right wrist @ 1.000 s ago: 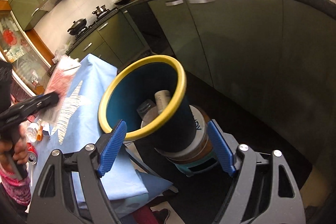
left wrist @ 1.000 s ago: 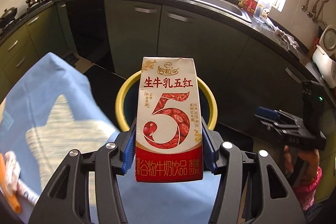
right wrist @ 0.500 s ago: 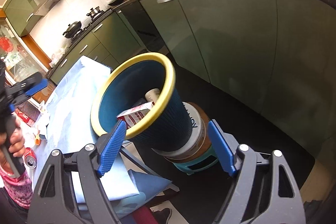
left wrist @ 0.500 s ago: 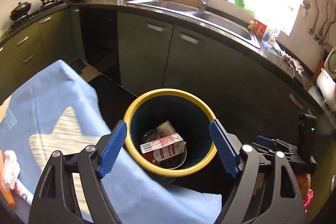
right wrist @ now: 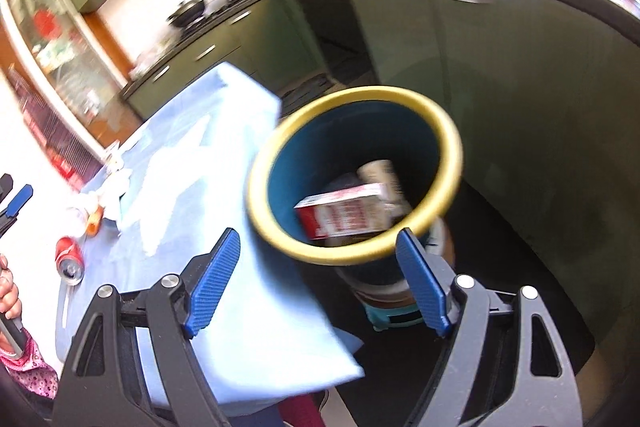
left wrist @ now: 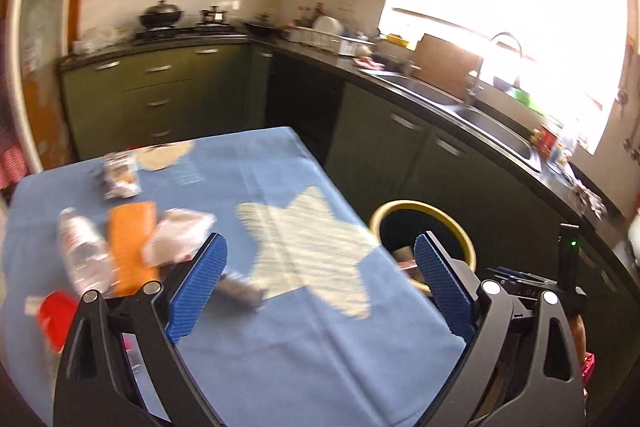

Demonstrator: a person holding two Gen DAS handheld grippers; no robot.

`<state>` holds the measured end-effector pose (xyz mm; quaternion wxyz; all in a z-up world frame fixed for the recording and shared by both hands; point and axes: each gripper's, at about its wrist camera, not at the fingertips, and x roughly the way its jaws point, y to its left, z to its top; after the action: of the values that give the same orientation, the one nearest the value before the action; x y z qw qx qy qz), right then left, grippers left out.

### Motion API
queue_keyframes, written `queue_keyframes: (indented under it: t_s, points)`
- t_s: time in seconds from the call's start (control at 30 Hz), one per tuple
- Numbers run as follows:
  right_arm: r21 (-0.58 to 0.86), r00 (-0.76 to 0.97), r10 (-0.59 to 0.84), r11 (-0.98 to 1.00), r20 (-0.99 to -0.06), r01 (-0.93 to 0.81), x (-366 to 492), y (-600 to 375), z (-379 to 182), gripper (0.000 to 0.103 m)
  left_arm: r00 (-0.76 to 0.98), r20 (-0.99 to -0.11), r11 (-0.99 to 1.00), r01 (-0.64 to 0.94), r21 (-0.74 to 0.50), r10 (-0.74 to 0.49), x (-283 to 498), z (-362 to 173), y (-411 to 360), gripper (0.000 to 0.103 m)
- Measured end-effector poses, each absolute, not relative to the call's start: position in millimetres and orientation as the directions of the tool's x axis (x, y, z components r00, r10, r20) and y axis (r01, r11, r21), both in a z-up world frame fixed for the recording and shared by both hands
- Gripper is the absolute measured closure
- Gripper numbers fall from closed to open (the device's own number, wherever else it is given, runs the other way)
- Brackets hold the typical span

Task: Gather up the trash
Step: 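Grasp the white tube with the right tool and lift it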

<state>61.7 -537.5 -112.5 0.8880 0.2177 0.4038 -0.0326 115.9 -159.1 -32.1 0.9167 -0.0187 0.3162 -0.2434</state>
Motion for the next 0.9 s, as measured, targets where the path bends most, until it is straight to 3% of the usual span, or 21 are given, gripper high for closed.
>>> queue_keyframes:
  t_s: [0.43,0.77,0.9]
  points:
    - [0.239,0.603,0.280,0.959,-0.747,-0.150,154,-371,-81,0.027,0.815,-0.548,0.976,0.095,-0.195,-0.189,61,-47,33,0.005]
    - [0.081,0.493,0.302,0.904,-0.816,-0.420,230,-251,-101,0.027,0.810,-0.557,0.975,0.075,-0.207,-0.181,59,-52,45,0.005]
    - [0.073,0.436,0.289,0.891,-0.853,-0.448,249,-234,-119,0.040,0.813,-0.555,0.977,0.071,-0.203,-0.175,58,-50,45,0.005]
